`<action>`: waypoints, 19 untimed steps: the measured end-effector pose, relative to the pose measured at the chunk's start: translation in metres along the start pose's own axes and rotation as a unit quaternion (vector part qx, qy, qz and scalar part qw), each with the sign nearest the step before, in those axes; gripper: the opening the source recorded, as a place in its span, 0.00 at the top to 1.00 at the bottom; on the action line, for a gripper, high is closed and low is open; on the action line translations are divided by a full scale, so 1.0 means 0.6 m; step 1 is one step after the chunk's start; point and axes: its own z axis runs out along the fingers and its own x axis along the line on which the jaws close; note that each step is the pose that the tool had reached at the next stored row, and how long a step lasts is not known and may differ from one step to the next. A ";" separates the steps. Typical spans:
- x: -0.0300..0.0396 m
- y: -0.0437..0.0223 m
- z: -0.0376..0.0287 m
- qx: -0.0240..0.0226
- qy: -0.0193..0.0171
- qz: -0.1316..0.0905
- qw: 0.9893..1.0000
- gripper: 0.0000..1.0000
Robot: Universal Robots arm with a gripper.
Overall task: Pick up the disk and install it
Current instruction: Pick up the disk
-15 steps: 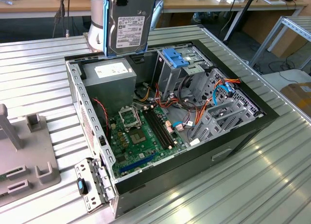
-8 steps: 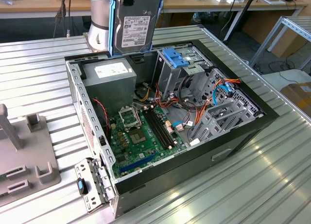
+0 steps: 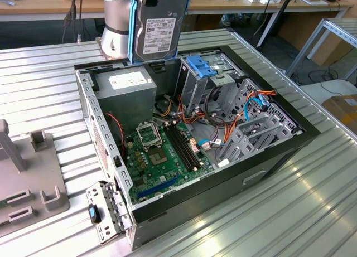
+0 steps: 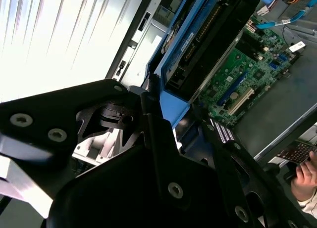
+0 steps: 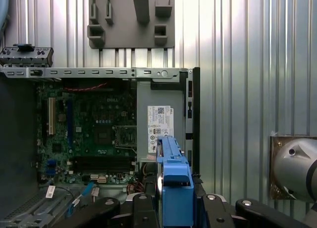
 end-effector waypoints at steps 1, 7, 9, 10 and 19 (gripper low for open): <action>0.000 -0.001 0.000 0.000 0.000 0.000 1.000 0.63; 0.000 -0.010 0.000 0.000 0.000 0.000 1.000 0.63; 0.000 -0.012 0.000 0.000 0.000 0.000 1.000 0.63; 0.000 -0.013 0.000 0.000 0.000 0.000 1.000 0.63; 0.000 -0.023 0.000 0.000 0.000 0.000 1.000 0.63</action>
